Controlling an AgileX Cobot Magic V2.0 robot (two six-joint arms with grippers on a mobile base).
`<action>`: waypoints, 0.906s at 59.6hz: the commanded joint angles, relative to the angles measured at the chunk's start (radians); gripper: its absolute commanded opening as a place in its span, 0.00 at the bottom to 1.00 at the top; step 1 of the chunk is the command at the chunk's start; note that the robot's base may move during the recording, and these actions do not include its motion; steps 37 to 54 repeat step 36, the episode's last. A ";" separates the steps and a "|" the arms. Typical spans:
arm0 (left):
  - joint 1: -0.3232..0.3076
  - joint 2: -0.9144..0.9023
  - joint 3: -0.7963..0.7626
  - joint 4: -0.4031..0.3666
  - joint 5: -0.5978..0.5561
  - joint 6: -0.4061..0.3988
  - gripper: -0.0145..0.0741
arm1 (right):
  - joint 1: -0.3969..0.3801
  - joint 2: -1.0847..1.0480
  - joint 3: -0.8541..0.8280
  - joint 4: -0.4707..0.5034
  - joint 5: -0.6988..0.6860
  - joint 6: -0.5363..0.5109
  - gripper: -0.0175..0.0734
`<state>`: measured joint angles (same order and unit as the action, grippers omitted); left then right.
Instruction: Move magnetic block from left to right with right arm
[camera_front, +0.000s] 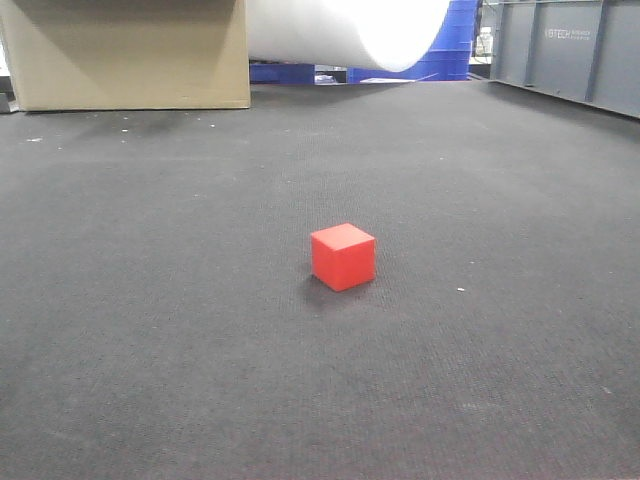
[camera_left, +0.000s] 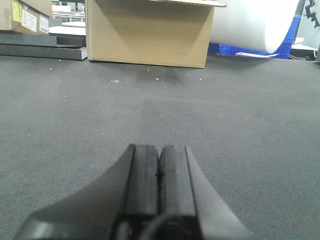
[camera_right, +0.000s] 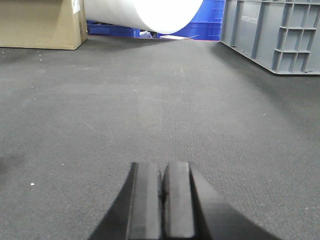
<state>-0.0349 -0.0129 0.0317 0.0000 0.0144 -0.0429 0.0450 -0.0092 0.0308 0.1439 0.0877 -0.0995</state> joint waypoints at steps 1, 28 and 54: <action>0.001 -0.013 0.010 0.000 -0.090 -0.004 0.03 | -0.007 -0.019 -0.005 -0.008 -0.093 0.001 0.25; 0.001 -0.013 0.010 0.000 -0.090 -0.004 0.03 | -0.007 -0.019 -0.005 -0.008 -0.093 0.001 0.25; 0.001 -0.013 0.010 0.000 -0.090 -0.004 0.03 | -0.007 -0.019 -0.005 -0.008 -0.093 0.001 0.25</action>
